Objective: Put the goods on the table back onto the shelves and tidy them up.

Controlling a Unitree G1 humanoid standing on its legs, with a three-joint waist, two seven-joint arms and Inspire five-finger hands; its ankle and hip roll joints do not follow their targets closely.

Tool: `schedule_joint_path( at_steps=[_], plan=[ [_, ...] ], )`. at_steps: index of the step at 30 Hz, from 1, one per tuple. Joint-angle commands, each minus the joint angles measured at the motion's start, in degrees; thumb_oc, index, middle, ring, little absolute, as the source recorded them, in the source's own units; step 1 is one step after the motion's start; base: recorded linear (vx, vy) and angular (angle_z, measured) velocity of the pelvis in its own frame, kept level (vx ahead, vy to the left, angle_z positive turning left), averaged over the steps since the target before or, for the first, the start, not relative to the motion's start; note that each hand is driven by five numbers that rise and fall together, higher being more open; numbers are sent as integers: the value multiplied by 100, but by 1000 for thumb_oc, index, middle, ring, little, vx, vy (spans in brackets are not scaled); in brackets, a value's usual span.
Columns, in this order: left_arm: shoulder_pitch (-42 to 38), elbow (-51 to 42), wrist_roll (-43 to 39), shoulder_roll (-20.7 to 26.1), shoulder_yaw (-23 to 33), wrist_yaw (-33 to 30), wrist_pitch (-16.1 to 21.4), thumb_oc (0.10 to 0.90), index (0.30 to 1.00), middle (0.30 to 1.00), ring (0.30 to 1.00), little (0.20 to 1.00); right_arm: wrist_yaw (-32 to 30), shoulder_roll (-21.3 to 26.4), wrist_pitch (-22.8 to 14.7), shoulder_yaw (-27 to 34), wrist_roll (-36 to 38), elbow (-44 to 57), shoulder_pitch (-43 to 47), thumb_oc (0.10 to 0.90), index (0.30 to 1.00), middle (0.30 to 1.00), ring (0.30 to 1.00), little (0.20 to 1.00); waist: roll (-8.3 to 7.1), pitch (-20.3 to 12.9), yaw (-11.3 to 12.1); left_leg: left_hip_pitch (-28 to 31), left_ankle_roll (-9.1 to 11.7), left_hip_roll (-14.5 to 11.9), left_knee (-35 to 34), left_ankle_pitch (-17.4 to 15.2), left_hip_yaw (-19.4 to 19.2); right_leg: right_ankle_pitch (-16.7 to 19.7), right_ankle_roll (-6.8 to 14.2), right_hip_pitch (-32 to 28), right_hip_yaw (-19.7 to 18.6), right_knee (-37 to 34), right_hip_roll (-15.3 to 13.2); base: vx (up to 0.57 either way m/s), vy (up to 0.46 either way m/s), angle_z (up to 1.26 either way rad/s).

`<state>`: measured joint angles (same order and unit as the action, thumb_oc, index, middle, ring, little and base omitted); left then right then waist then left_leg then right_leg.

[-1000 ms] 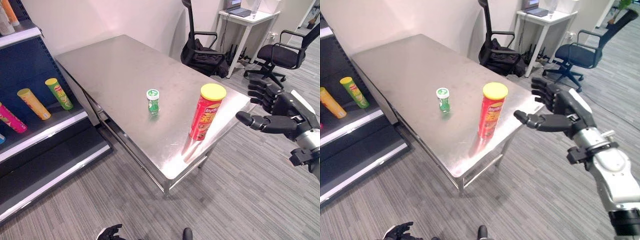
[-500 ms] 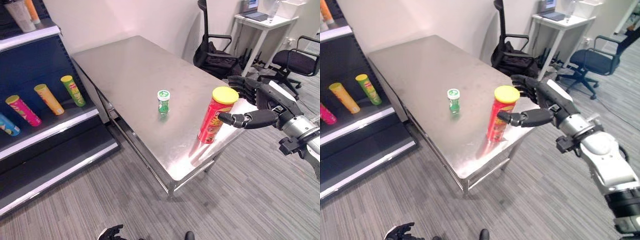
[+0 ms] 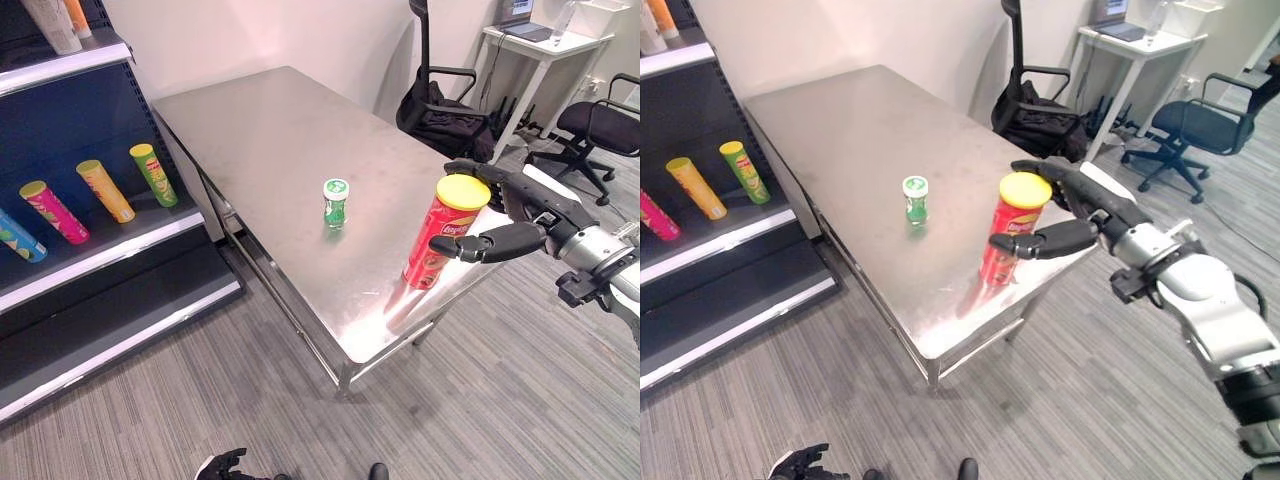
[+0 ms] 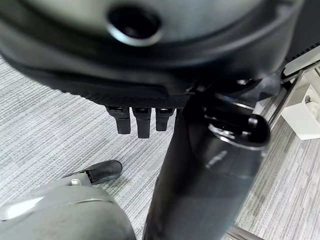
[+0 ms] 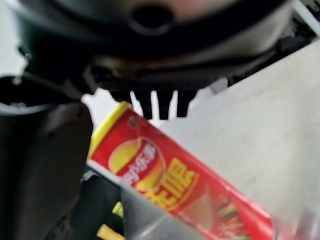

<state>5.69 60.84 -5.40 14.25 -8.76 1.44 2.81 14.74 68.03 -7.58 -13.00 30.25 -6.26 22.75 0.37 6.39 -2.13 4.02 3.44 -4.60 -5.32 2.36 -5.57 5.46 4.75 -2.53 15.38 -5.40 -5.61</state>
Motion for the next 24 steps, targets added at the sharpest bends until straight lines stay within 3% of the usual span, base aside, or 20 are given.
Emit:
schedule_joint_path(
  at_steps=[1, 15, 16, 17, 18, 24],
  plan=[
    [-222, 354, 132, 329, -226, -99, 230, 800, 900, 900, 900, 900, -149, 164, -361, -221, -7, -79, 931, 800, 900, 900, 900, 900, -452, -221, 247, 112, 354, -196, 32, -282, -336, -466, 463, -323, -27, 40, -326, 0, 0, 0],
    [-158, 425, 164, 336, -238, -110, 203, 800, 900, 900, 900, 900, -157, 174, -320, -888, -268, -423, 1368, 800, 900, 900, 900, 900, -498, -199, 312, 104, 367, -214, 32, -265, -289, -497, 457, -350, -1, 40, -319, 0, 0, 0],
    [-150, 418, 164, 342, -236, -112, 206, 800, 900, 900, 900, 900, -149, 191, -315, -900, -284, -422, 1355, 717, 775, 775, 775, 775, -502, -197, 312, 103, 368, -214, 32, -263, -286, -498, 456, -349, -1, 40, -319, 0, 0, 0],
    [-153, 419, 165, 341, -239, -110, 207, 800, 900, 900, 900, 900, -156, 197, -314, -911, -318, -435, 1339, 541, 512, 512, 512, 512, -504, -196, 310, 102, 368, -214, 32, -262, -284, -496, 455, -349, 2, 40, -319, 0, 0, 0],
    [-154, 413, 144, 347, -237, -121, 208, 800, 900, 900, 900, 900, -179, 260, -300, -963, -425, -490, 1343, 400, 300, 300, 300, 300, -510, -191, 303, 96, 370, -214, 32, -258, -278, -499, 450, -345, 4, 40, -321, 0, 0, 0],
    [-154, 396, 151, 344, -219, -118, 220, 800, 900, 900, 900, 900, -231, 363, -302, -786, -595, -466, 1152, 400, 300, 300, 300, 300, -505, -175, 280, 103, 369, -218, 32, -264, -278, -509, 450, -356, 6, 40, -316, 0, 0, 0]
  ],
)
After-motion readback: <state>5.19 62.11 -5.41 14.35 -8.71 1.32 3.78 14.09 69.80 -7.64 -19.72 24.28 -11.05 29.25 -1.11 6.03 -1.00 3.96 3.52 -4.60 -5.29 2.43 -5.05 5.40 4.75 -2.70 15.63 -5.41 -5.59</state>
